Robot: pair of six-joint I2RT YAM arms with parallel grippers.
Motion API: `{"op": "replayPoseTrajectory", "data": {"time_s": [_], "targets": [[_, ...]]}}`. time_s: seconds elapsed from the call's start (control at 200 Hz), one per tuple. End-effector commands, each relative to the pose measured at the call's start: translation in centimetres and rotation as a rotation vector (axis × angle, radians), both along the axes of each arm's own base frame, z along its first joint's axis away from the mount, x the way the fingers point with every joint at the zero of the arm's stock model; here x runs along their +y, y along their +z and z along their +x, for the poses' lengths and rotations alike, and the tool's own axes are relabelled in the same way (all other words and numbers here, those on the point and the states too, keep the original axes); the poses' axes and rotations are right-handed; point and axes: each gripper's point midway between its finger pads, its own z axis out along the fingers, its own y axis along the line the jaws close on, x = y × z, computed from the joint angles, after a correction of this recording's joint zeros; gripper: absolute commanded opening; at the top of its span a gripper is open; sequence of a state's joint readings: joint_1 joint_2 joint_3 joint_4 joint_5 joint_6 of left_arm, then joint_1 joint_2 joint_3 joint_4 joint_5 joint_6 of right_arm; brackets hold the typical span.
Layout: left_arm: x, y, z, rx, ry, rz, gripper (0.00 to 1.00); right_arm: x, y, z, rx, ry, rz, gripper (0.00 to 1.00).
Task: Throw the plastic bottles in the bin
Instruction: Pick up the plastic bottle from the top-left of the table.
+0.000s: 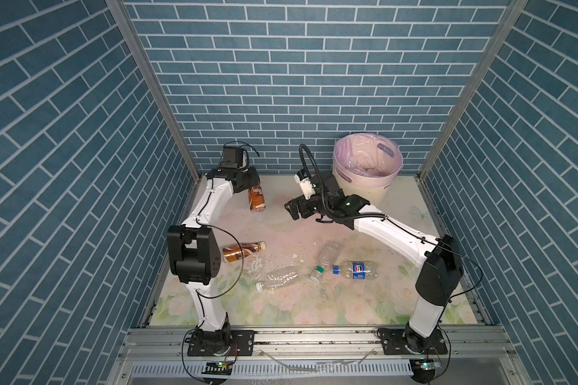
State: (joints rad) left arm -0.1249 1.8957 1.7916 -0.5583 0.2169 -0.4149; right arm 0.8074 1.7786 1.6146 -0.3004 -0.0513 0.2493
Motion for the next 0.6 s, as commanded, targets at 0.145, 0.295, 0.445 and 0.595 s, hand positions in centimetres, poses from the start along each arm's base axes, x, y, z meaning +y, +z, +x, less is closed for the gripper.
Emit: {"op": "replayPoseTrajectory", "data": {"time_s": [0.145, 0.295, 0.445, 0.595], "targets": [[-7.9, 6.6, -0.9, -0.148, -0.136, -0.162, 0.36, -2.6, 1.7, 1.3, 0.043, -0.051, 0.135, 0.99], [-11.2, 8.6, -1.4, -0.19, -0.188, -0.209, 0.36, -2.0, 1.7, 1.3, 0.059, -0.024, 0.176, 0.99], [-13.1, 9.8, -2.0, -0.231, -0.205, -0.227, 0.36, -0.8, 2.7, 1.2, 0.088, 0.014, 0.271, 0.99], [-14.2, 10.3, -2.4, -0.249, -0.21, -0.268, 0.36, 0.0, 3.3, 1.5, 0.116, 0.025, 0.329, 0.99]]}}
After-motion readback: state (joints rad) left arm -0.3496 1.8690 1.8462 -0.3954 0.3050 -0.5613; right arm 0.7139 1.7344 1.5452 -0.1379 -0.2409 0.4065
